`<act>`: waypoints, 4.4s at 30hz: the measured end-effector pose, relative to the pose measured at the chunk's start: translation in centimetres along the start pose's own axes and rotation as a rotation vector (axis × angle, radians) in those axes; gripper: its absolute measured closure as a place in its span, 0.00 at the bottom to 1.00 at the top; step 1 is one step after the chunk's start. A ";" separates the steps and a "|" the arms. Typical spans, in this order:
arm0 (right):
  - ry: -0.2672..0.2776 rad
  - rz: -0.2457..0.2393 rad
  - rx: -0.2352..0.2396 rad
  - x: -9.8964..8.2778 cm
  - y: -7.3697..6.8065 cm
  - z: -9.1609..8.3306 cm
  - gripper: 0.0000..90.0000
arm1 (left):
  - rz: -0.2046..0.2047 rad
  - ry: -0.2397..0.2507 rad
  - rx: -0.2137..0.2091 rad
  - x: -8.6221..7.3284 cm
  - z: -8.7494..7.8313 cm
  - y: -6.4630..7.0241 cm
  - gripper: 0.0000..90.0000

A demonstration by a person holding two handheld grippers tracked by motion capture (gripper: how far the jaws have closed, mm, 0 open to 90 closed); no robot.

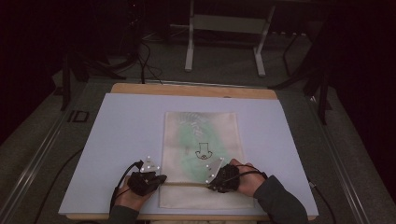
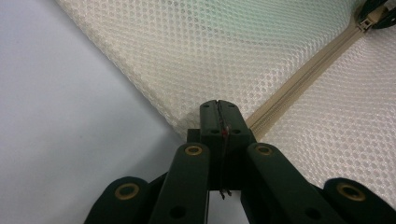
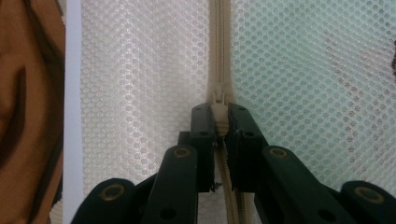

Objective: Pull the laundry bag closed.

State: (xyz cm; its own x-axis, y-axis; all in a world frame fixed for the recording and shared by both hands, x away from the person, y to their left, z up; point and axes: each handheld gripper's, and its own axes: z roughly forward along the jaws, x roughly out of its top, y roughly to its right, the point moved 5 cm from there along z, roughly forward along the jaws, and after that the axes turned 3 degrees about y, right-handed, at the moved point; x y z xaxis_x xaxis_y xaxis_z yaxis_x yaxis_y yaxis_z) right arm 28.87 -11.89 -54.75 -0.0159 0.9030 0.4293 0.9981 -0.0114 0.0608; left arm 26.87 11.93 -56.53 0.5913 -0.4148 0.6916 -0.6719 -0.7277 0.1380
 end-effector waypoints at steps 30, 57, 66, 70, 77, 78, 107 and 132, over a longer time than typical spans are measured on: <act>-0.001 0.024 -0.003 -1.3 0.1 -0.7 0.91 | 0.000 0.000 0.000 0.0 0.0 0.0 0.99; -0.002 0.042 -0.005 -2.5 0.2 -1.3 0.92 | 0.001 -0.002 0.001 0.0 0.0 0.0 0.99; 0.001 0.049 -0.003 -2.6 0.2 -1.4 0.92 | 0.001 -0.002 0.001 0.0 0.0 0.0 0.99; 0.000 0.048 -0.001 -2.7 0.2 -1.4 0.92 | 0.000 -0.001 0.001 0.0 0.0 0.0 0.99; 0.001 0.047 -0.010 -2.9 0.2 -1.6 0.92 | 0.001 -0.003 0.001 0.0 0.0 0.0 0.99; 0.001 0.048 -0.009 -2.9 0.2 -1.6 0.91 | 0.001 -0.003 0.001 0.0 0.0 0.0 0.99; 0.007 0.086 -0.019 -4.6 0.4 -2.6 0.92 | 0.000 -0.001 0.001 0.0 0.0 0.0 0.99; 0.013 0.106 -0.019 -5.6 0.5 -3.1 0.91 | 0.004 -0.002 0.005 0.0 0.0 0.0 0.99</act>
State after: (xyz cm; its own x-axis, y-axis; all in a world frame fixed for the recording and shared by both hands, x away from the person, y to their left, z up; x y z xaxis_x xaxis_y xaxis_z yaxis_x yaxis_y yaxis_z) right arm 29.26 -18.28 -54.33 0.0889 0.8908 0.4455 0.9929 -0.1147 0.0313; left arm 26.86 11.88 -56.52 0.5897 -0.4191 0.6904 -0.6719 -0.7289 0.1314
